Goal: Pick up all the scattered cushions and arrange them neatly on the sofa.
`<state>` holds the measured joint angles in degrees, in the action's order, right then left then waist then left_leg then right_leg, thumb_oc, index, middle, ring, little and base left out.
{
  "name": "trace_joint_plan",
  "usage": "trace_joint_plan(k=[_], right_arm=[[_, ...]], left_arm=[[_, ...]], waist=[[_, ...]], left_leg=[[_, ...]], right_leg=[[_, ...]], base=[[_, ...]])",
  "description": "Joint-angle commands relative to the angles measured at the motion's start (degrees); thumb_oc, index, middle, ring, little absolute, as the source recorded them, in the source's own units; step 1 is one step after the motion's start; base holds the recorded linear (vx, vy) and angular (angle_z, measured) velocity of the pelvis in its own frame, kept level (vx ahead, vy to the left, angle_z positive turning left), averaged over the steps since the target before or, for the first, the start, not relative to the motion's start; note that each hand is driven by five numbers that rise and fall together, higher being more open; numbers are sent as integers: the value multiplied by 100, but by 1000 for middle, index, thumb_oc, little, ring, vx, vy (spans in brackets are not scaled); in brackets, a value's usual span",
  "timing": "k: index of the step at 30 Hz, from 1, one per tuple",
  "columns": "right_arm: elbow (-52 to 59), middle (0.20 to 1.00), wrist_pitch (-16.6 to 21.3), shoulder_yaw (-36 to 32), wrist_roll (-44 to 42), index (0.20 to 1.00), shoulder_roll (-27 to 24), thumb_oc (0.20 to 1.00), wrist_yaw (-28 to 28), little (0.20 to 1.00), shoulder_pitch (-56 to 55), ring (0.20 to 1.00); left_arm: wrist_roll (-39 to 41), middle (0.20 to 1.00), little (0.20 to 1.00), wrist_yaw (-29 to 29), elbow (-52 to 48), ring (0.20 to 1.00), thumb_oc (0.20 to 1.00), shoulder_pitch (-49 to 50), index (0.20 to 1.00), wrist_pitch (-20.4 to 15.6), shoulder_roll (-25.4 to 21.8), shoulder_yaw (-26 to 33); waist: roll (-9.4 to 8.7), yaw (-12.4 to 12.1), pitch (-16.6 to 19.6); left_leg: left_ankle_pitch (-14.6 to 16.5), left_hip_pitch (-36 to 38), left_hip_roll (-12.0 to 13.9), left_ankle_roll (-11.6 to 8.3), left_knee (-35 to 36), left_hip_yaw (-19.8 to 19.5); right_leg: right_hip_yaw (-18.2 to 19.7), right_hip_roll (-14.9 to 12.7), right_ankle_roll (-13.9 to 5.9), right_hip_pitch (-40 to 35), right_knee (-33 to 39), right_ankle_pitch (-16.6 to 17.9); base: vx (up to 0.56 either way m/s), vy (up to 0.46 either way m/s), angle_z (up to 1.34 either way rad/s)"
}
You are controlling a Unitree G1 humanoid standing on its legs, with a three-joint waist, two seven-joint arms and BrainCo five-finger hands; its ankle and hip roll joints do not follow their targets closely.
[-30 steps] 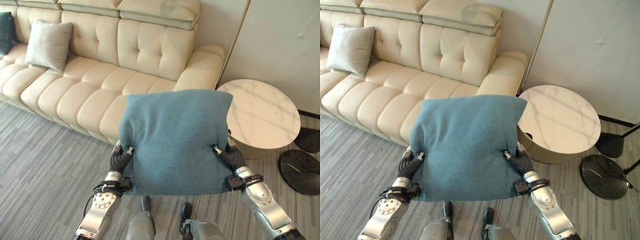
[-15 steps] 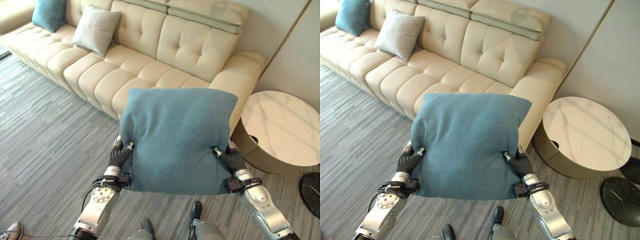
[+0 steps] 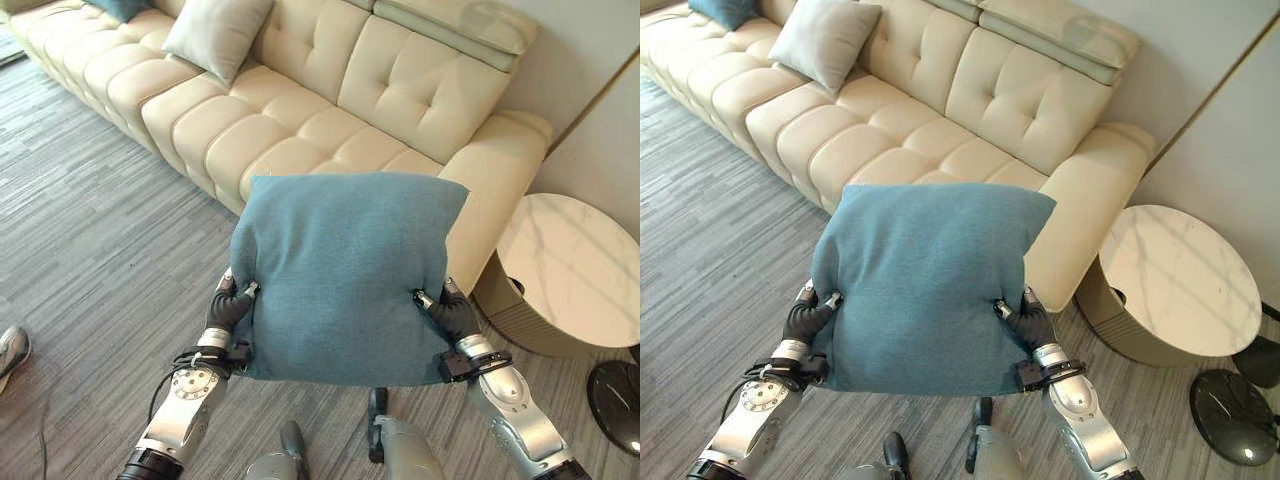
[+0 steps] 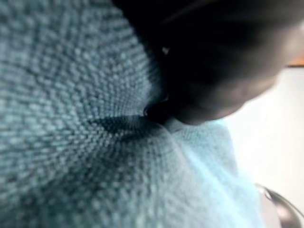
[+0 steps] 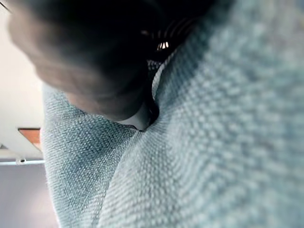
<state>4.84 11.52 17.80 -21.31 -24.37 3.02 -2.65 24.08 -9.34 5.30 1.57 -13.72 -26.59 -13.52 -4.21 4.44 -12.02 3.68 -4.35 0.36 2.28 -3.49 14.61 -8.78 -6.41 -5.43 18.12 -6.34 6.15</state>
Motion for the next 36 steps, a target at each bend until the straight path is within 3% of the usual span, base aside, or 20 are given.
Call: trace_joint_plan(k=[1, 4, 6, 8, 9, 12, 13, 15, 16, 18, 19, 21, 23, 25, 28, 30, 32, 34, 35, 36], right_arm=[[741, 200, 539, 373, -51, 200, 220, 200, -456, 200, 700, 200], [765, 200, 565, 331, -179, 200, 158, 200, -560, 200, 592, 200], [799, 200, 568, 289, -173, 200, 95, 200, -592, 200, 484, 200], [711, 200, 564, 250, -160, 200, 5, 200, -590, 200, 428, 200], [711, 200, 564, 250, -161, 200, 7, 200, -590, 200, 431, 200], [742, 200, 596, 119, -229, 200, -141, 200, -586, 200, 337, 200], [706, 200, 584, 80, -330, 200, -175, 200, -575, 200, 253, 200], [737, 200, 559, -37, -338, 200, -210, 200, -579, 200, 154, 200], [690, 200, 548, -54, -312, 200, -181, 200, -561, 200, 124, 200], [604, 200, 563, -101, -222, 200, -101, 200, -495, 200, 67, 200], [587, 200, 566, -138, -185, 200, -95, 200, -457, 200, 37, 200], [573, 200, 536, -132, -144, 200, -37, 200, -513, 200, -13, 200], [493, 200, 503, 44, -28, 200, 66, 200, -581, 200, 294, 200], [423, 200, 508, 153, 70, 200, 174, 200, -565, 200, 482, 200], [411, 200, 487, 152, 21, 200, 202, 200, -629, 200, 464, 200], [361, 200, 497, 71, -70, 200, 201, 200, -643, 200, 377, 200], [371, 200, 507, -19, -51, 200, 175, 200, -651, 200, 236, 200], [364, 200, 524, -121, -75, 200, 149, 200, -635, 200, 154, 200], [414, 200, 562, -190, -106, 200, 94, 200, -642, 200, 102, 200], [438, 200, 549, -214, -221, 200, 54, 200, -591, 200, 87, 200]], left_arm=[[-159, 200, 200, 573, -820, 200, 200, -686, 200, -553, 245, -625], [-158, 200, 200, 614, -823, 200, 200, -618, 200, -564, 301, -604], [-177, 200, 200, 655, -846, 200, 200, -492, 200, -547, 342, -617], [-117, 200, 200, 645, -847, 200, 200, -414, 200, -572, 405, -620], [-117, 200, 200, 645, -848, 200, 200, -416, 200, -571, 402, -619], [-52, 200, 200, 718, -838, 200, 200, -369, 200, -542, 388, -609], [-55, 200, 200, 694, -742, 200, 200, -354, 200, -527, 408, -622], [-91, 200, 200, 743, -740, 200, 200, -356, 200, -462, 382, -626], [-125, 200, 200, 747, -790, 200, 200, -322, 200, -444, 347, -606], [-147, 200, 200, 666, -849, 200, 200, -295, 200, -438, 335, -565], [-138, 200, 200, 635, -854, 200, 200, -319, 200, -453, 340, -577], [-127, 200, 200, 702, -862, 200, 200, -262, 200, -440, 359, -608], [-207, 200, 200, 661, -874, 200, 200, -280, 200, -482, 207, -528], [-240, 200, 200, 565, -786, 200, 200, -275, 200, -540, 144, -402], [-252, 200, 200, 571, -777, 200, 200, -241, 200, -558, 145, -350], [-227, 200, 200, 600, -718, 200, 200, -237, 200, -549, 202, -338], [-254, 200, 200, 655, -682, 200, 200, -221, 200, -512, 265, -399], [-261, 200, 200, 739, -668, 200, 200, -177, 200, -517, 287, -385], [-239, 200, 200, 791, -690, 200, 200, -169, 200, -492, 281, -400], [-244, 200, 200, 737, -665, 200, 200, -155, 200, -475, 291, -385]], waist=[[175, 97, -61], [185, 159, 21], [234, 185, 56], [301, 217, 77], [286, 230, 86], [222, 243, 83], [179, 237, 99], [80, 200, 125], [73, 124, 124], [125, -22, 103], [110, -35, 97], [160, -16, 212], [117, -54, 244], [140, -79, 257], [183, -22, 301], [174, 34, 328], [108, 73, 342], [63, 52, 435], [31, 72, 432], [-8, -2, 362]], left_leg=[[431, 309, -288, -146, -151, -212], [704, 668, -474, -198, -214, -306], [755, 748, -441, -314, -467, -370], [403, 661, -355, -644, -1077, -400], [379, 638, -371, -640, -1076, -409], [-152, 261, -61, -1033, -2168, -266], [-212, 69, 62, -1028, -2504, -233], [333, -359, 266, -656, -1911, -203], [213, -588, 341, -605, -1198, -434], [-707, -1006, 531, -773, -303, -1006], [-778, -1122, 547, -795, -328, -1009], [-625, -828, 513, -698, -211, -805], [-323, -554, 240, -384, -337, -557], [-138, -147, 126, -209, -233, -177], [-48, 141, 35, -210, -53, -69], [85, 406, 7, -256, -39, 37], [102, 382, -47, -294, -179, -24], [153, 315, -63, -378, -365, 33], [81, 201, 16, -515, -820, -34], [-133, -83, 99, -758, -1568, -351]], right_leg=[[-55, 22, -292, -190, -247, -571], [-534, 5, -251, -161, -115, -509], [-546, 59, -146, -426, -54, -547], [-524, 160, -40, -697, 33, -565], [-532, 143, -39, -688, 53, -543], [-449, 249, 196, -1019, 239, -650], [-338, 324, 301, -1191, 343, -779], [-93, 296, 224, -1371, 393, -977], [76, 332, 174, -1462, 326, -1115], [377, 435, 182, -1664, 144, -1341], [429, 411, 169, -1738, 117, -1392], [544, 293, 65, -1864, -168, -1520], [785, 31, -164, -1546, -1085, -1163], [509, -111, -294, -1090, -1676, -822], [71, -7, -201, -860, -1315, -912], [-611, -80, -154, -890, -810, -979], [-297, 88, -98, -1061, -592, -994], [-266, 104, -33, -1287, -204, -992], [-211, 174, 45, -1439, -38, -983], [-102, 246, 148, -1603, 127, -1002]], base=[[358, -3, 48], [326, -45, 24], [328, -91, 38], [261, -106, 43], [129, -96, 33], [217, -148, 23], [343, -148, 4], [416, 5, -28], [482, 177, -49], [487, 218, -92], [414, 221, -113], [517, 392, -112], [524, 503, -135], [342, 339, -144], [208, 124, -25], [230, 4, 42], [116, -70, -42], [62, -87, 9], [27, -103, 62], [-3, -22, 27]])
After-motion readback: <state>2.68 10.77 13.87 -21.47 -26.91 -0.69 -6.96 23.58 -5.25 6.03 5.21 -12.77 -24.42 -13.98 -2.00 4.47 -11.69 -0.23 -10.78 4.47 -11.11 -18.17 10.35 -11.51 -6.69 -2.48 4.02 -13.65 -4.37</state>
